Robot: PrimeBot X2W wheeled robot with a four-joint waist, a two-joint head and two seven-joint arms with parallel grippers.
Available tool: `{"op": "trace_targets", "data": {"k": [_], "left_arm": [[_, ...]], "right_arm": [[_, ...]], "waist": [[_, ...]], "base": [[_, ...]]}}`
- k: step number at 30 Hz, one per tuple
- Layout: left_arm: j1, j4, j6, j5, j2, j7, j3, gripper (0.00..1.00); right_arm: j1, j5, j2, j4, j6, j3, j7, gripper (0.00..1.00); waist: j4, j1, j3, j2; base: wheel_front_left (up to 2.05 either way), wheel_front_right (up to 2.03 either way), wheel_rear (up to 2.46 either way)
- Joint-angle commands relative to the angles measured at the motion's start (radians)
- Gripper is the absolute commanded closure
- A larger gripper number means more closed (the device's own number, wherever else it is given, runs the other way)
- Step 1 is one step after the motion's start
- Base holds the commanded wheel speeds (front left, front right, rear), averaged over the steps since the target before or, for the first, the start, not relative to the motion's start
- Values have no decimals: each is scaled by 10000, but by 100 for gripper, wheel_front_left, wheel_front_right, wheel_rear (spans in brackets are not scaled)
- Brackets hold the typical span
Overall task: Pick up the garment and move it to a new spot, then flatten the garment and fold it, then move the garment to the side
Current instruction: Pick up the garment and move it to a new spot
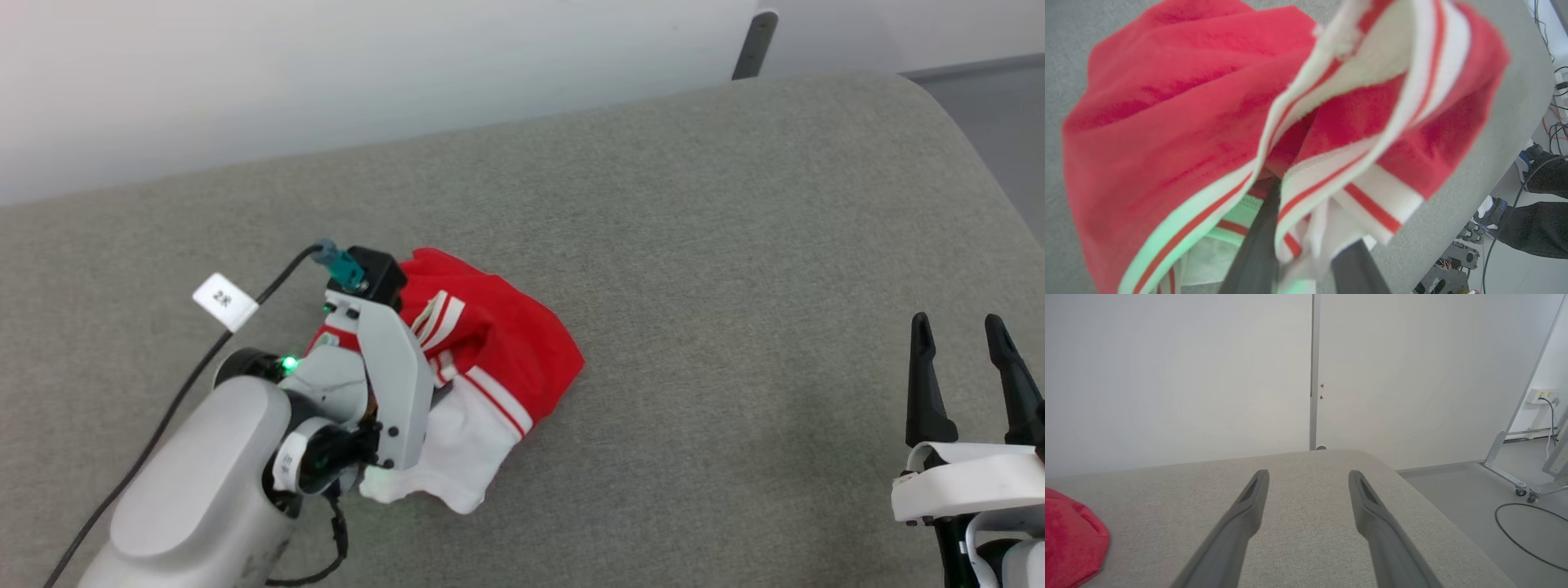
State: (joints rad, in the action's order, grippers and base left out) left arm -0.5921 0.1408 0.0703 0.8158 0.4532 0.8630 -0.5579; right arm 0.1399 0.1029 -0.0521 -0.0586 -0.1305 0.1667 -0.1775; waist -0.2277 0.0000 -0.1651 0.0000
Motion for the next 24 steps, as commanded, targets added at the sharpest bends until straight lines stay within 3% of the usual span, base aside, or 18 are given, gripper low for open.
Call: {"op": "trace_targets", "data": {"k": [1,8,15,24], "left_arm": [[-124,35,-80,54,-64,-68,33,0],[-321,-113,-258,287,-185,-130,119,0],[132,-862,-363,46,140,-835,303,0],[1386,-1781,-689,-385,676,-3663,1294,0]], "right_arm": [[41,-58,27,-21,-4,-7,-56,0],[-187,-192,25,-106,-4,-168,76,0],[-406,-254,-5,-129,-4,-412,201,0],[-730,-123,-151,-207,-4,-916,166,0]], "waist": [[151,0,136,0],[708,0,740,0],[1255,0,1526,0],[1874,0,2154,0]], "base": [[0,0,0],[0,0,0],[0,0,0],[0,0,0]]}}
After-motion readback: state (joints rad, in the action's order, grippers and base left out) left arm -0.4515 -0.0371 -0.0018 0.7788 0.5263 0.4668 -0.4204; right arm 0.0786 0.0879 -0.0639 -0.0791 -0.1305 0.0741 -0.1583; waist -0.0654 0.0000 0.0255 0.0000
